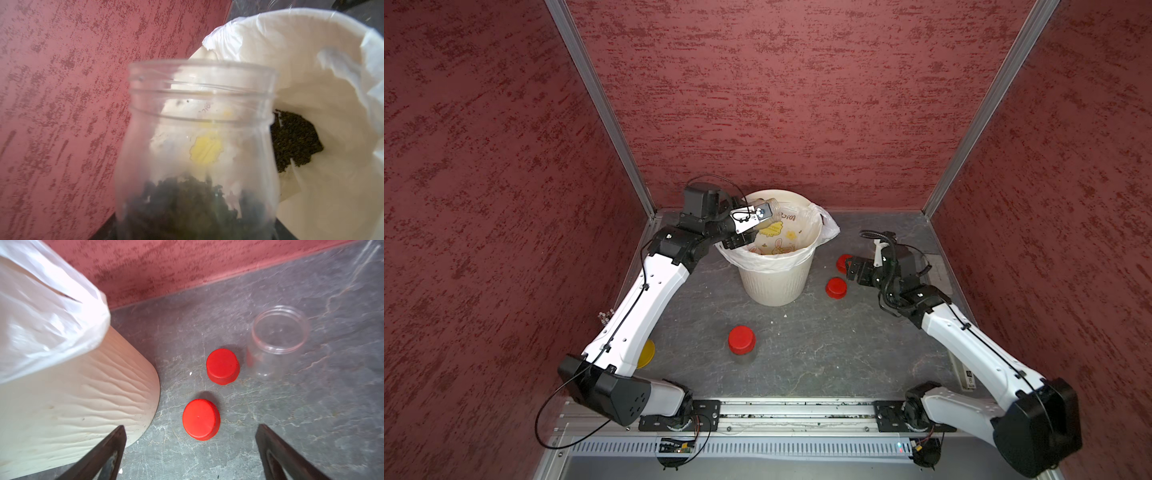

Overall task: Empty moldy tea leaves from jars
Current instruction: Pour the moldy tea leaves from the jar into the trash bin.

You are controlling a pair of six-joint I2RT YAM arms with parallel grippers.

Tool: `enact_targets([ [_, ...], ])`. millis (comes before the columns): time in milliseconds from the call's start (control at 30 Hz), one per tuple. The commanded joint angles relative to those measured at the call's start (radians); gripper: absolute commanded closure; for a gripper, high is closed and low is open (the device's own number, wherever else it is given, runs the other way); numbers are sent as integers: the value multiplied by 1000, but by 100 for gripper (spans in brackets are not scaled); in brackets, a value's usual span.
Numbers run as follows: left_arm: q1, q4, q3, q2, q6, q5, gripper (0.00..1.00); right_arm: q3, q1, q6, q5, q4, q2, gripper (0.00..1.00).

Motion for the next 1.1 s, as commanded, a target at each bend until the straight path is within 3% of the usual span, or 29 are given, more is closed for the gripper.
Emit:
enact_targets([
  [0,-43,76,-26,-35,170,-200,31,52,-34,-3,2,-26,-20,1],
  [200,-93,205,-111,-45,419,-425,33,92,-73,-25,-67,15,-26,1],
  [467,-137,232,-87,-26,570,-507,33,154,-110,-76,-128,39,-25,1],
  [700,-181,123,-10,-4,637,-568,32,165,-136,-101,-171,58,-33,1],
  [1067,-198,-2,103,40,655,-570,32,261,-159,-121,-266,74,-5,1],
])
